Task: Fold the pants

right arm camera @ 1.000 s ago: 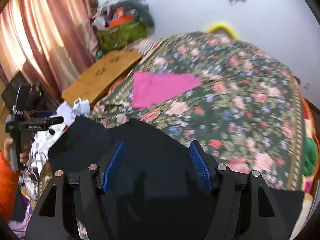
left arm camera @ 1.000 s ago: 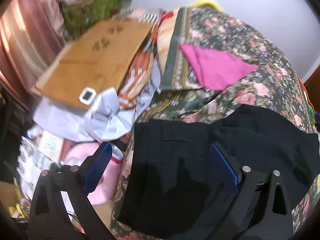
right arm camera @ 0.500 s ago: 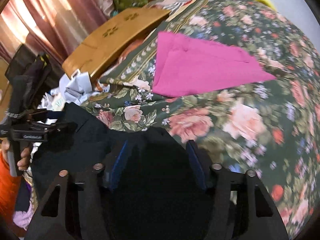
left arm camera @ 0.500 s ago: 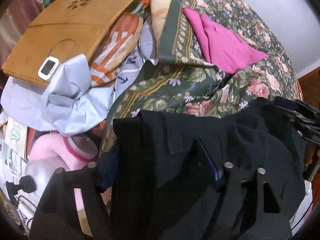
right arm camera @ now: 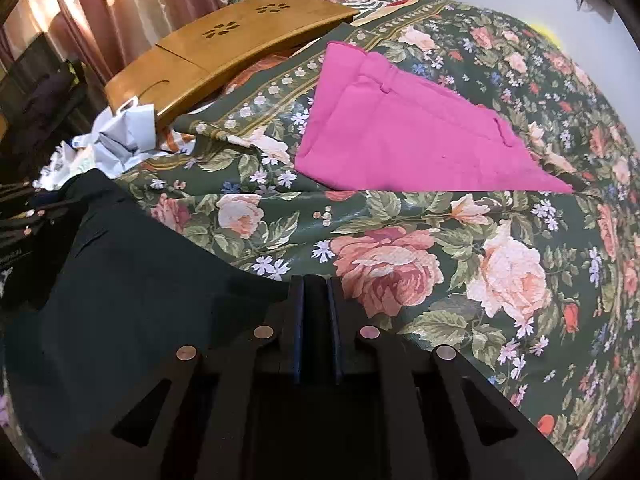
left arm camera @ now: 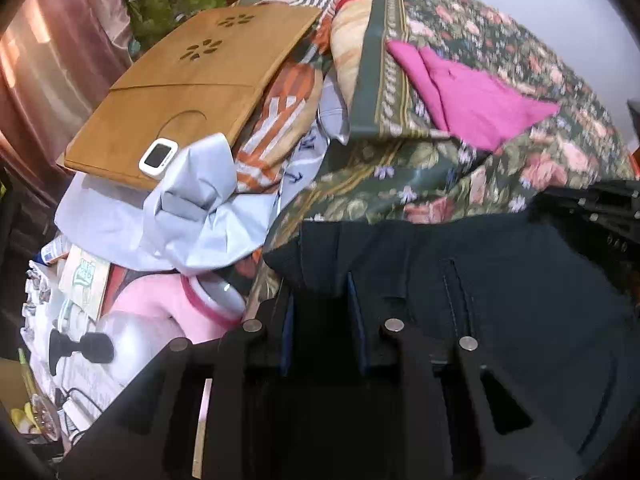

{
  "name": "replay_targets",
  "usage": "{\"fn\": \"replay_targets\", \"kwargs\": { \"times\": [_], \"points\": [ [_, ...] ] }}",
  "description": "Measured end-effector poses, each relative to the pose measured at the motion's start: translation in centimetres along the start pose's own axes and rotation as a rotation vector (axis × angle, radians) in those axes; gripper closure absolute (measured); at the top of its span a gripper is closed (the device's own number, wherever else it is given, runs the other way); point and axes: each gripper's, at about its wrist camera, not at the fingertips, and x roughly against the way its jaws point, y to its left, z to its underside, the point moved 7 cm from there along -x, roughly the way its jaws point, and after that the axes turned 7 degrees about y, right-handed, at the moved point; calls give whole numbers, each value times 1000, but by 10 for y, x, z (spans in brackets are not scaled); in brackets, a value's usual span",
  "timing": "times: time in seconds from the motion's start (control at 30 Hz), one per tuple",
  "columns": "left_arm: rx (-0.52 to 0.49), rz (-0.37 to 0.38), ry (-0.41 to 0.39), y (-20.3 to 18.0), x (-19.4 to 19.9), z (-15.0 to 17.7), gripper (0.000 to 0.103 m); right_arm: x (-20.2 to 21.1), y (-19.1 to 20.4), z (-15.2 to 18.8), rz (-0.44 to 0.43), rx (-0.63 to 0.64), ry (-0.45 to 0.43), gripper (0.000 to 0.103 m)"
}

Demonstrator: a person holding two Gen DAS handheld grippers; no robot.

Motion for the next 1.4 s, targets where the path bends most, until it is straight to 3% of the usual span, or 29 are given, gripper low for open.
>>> {"fn": "replay_targets", "kwargs": {
  "times": [0.13,0.23,0.4,0.5,0.8,1.0,1.2,1.37,1.4],
  "points": [
    [11,-14,3,-1,9,1,71,14,-1,0,21,-18,-6,92],
    [11,-12,8,0,24,8,66,42,-3,7,8,-41,-59,91],
    [16,16,-57,-2,67,26,28,95,-3,31,-10,-59,-141,85],
    [24,39,-77,-4,86,39,20,118,-2,51,-17,-84,-181,74],
    [114,98,-39,-2,101,81,18,148,21,121,-24,-71,-232,63],
    [194,192,46,-3,84,109,18,131,35,165,-14,-48,-173,62],
    [258,379,124,-20,70,123,18,126,36,182,-14,-71,-186,60],
    [271,417,136,-32,62,113,18,127,38,185,-36,-90,-179,60],
    [272,412,139,-33,58,110,22,128,39,185,-37,-88,-177,59]
  ]
}}
